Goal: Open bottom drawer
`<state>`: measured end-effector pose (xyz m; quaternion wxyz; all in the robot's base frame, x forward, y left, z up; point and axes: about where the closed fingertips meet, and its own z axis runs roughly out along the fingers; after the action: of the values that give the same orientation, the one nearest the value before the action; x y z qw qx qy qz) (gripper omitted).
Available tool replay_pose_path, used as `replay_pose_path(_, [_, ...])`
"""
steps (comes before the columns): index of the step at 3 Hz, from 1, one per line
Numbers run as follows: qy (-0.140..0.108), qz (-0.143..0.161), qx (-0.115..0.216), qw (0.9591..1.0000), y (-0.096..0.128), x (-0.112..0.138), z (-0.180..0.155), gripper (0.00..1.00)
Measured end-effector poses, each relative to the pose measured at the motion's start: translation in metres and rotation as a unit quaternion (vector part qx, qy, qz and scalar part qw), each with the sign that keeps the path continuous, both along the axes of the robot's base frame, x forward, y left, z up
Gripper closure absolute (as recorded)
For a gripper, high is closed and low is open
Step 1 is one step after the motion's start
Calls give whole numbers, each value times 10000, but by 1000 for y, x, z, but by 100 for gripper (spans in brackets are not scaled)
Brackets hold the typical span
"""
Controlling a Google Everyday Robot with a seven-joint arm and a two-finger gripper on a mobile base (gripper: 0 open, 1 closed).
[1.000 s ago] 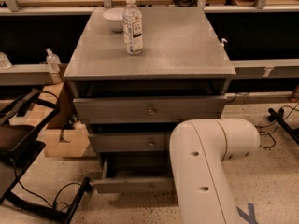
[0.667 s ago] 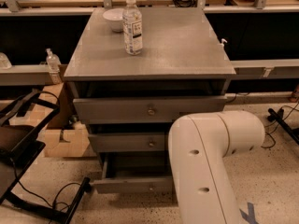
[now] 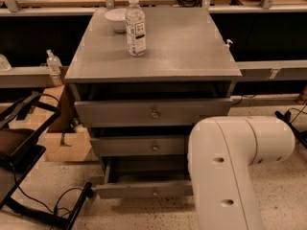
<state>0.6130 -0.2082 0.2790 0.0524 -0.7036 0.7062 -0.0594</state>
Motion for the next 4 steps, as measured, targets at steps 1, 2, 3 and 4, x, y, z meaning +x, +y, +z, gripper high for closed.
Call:
replay_pose_path(1, [-256, 252, 229, 9991, -5, 15, 3, 100])
replay_pose_path(2, [-242, 257, 247, 9991, -4, 14, 1, 100])
replay_pose_path(3, [-239, 313, 344, 9986, -2, 24, -5, 100])
replay_pose_path(4, [-171, 359, 511, 9979, 0, 38, -21, 100])
